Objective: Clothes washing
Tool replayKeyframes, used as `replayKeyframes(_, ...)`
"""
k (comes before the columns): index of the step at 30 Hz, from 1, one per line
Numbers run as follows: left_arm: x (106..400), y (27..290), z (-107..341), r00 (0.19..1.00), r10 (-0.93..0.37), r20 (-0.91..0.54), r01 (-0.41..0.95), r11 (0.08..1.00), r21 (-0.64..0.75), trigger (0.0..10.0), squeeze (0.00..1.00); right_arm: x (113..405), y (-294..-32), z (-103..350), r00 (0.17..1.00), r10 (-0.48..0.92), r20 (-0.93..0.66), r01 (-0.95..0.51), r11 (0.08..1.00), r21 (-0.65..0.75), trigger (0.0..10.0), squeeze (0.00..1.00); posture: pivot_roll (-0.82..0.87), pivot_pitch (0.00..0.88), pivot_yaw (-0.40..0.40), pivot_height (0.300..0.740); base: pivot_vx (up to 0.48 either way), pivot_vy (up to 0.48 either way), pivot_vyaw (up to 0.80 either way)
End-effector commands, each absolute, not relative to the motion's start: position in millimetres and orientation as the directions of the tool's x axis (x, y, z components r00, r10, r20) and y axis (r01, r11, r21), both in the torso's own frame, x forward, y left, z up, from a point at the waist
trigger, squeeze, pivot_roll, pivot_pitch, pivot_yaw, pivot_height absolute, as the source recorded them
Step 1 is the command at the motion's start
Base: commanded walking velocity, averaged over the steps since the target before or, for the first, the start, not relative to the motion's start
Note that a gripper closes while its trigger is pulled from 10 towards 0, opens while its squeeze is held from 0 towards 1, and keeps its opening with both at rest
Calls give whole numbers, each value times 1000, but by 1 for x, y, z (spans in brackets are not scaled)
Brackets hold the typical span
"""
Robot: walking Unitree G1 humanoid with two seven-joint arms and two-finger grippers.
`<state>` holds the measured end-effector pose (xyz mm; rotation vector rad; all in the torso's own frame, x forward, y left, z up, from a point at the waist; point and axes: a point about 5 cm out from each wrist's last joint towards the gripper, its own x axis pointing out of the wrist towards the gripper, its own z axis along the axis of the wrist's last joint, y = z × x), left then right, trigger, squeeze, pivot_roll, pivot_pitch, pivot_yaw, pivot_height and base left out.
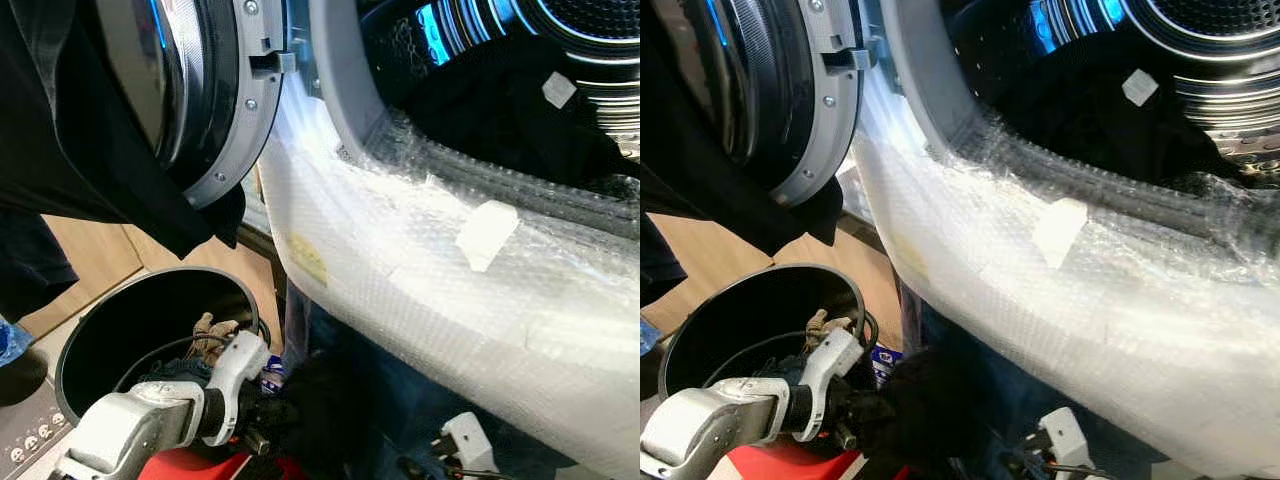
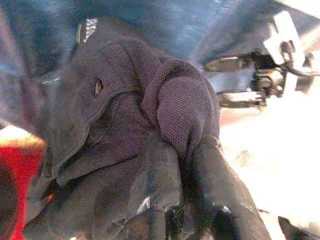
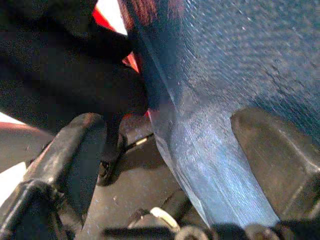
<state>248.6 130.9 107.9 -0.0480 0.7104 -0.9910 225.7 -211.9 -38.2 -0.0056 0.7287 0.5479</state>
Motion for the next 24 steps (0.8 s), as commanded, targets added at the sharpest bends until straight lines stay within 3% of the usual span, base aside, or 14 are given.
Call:
replayKeyframes(1,249,124,117,315,-806,-501,800,509,-316,0,0,228,-217,-35,611,475,-633,-500,852,157,10000,0,77,115,6,740,0,0,0)
replayKeyframes(4,251,117,117,288,-821,-492,828,472,-303,0,0,229,-225,-30,598,487,-637,-523,839,150,10000,0,78,119,6,740,0,0,0)
replayKeyframes(5,251,116,117,282,-821,-496,836,464,-293,0,0,230,-227,-29,595,496,-632,-530,834,155,10000,867,75,110,8,740,0,0,0)
replayKeyframes(6,251,116,116,277,-822,-498,842,457,-285,0,0,230,-228,-27,594,502,-629,-535,830,157,10000,867,75,110,8,740,0,0,0)
replayKeyframes(7,252,115,116,274,-823,-497,847,451,-282,0,0,230,-228,-26,587,521,-620,-549,819,169,10000,1000,70,110,10,740,0,0,0)
replayKeyframes(9,255,112,116,266,-834,-483,858,433,-277,0,0,228,-230,-20,544,607,-579,-611,760,222,10000,1000,67,104,10,740,0,0,0)
replayKeyframes(13,255,110,115,251,-839,-483,870,414,-267,0,0,226,-233,-18,524,626,-578,-632,740,229,10000,1000,67,101,9,740,0,0,0)
replayKeyframes(15,256,107,114,244,-840,-485,876,406,-262,0,0,219,-234,-20,475,645,-598,-670,706,229,10000,1000,56,92,8,740,0,0,0)
replayKeyframes(16,257,97,112,202,-853,-481,893,361,-267,0,0,196,-236,-26,316,708,-632,-762,586,275,10000,1000,40,90,8,740,0,0,0)
replayKeyframes(19,257,97,112,202,-853,-481,893,361,-267,0,0,196,-236,-26,316,708,-632,-762,586,275,10000,1000,40,90,8,740,0,0,0)
replayKeyframes(20,257,93,112,180,-860,-478,902,338,-268,0,0,186,-235,-27,252,732,-633,-790,533,302,10000,1000,35,90,8,740,0,0,0)
replayKeyframes(21,257,93,112,180,-860,-478,902,338,-268,0,0,186,-235,-27,252,732,-633,-790,533,302,10000,1000,35,90,8,740,0,0,0)
replayKeyframes(23,255,87,107,134,-853,-505,935,278,-221,0,0,167,-225,-27,144,787,-600,-827,428,364,10000,1000,29,92,7,740,0,0,0)
replayKeyframes(24,254,83,105,107,-853,-511,947,244,-209,0,0,163,-219,-27,132,795,-592,-838,408,362,10000,1000,21,96,9,740,0,0,0)
